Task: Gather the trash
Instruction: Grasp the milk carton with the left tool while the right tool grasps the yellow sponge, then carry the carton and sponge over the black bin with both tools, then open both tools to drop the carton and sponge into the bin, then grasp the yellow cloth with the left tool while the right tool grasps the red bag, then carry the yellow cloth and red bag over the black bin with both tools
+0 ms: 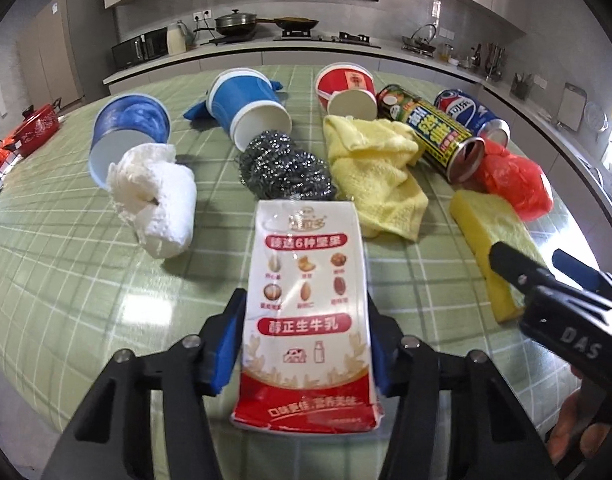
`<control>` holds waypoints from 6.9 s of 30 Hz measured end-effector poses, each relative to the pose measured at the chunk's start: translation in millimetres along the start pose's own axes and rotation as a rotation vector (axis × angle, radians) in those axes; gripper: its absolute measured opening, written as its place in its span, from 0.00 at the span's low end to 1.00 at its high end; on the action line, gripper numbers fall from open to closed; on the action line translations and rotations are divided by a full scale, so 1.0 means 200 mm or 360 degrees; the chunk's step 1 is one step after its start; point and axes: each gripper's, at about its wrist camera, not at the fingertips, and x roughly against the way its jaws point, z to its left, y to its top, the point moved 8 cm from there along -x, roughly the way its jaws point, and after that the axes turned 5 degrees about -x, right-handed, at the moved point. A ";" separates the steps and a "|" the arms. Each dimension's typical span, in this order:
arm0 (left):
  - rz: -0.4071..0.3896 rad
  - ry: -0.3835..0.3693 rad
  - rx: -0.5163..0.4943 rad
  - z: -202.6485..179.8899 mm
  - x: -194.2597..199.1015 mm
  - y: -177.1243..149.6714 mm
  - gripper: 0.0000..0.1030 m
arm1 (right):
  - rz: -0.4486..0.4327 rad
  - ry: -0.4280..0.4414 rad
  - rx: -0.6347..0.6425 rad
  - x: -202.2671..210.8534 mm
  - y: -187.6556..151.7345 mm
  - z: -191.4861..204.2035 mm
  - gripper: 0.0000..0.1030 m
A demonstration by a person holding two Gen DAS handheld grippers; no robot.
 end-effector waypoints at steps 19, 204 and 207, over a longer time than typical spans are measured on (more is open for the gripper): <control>-0.0118 -0.0118 -0.0070 0.01 0.16 0.14 0.49 | -0.0008 0.0078 0.0035 0.13 0.00 0.07 0.49; -0.0290 -0.0322 -0.0213 -1.11 0.39 0.33 0.40 | -0.0147 0.0107 -0.0306 0.56 0.15 -1.14 0.43; -0.0235 -0.0352 -0.0203 -1.35 0.37 0.31 0.40 | -0.0121 0.0087 -0.0325 0.57 0.14 -1.43 0.43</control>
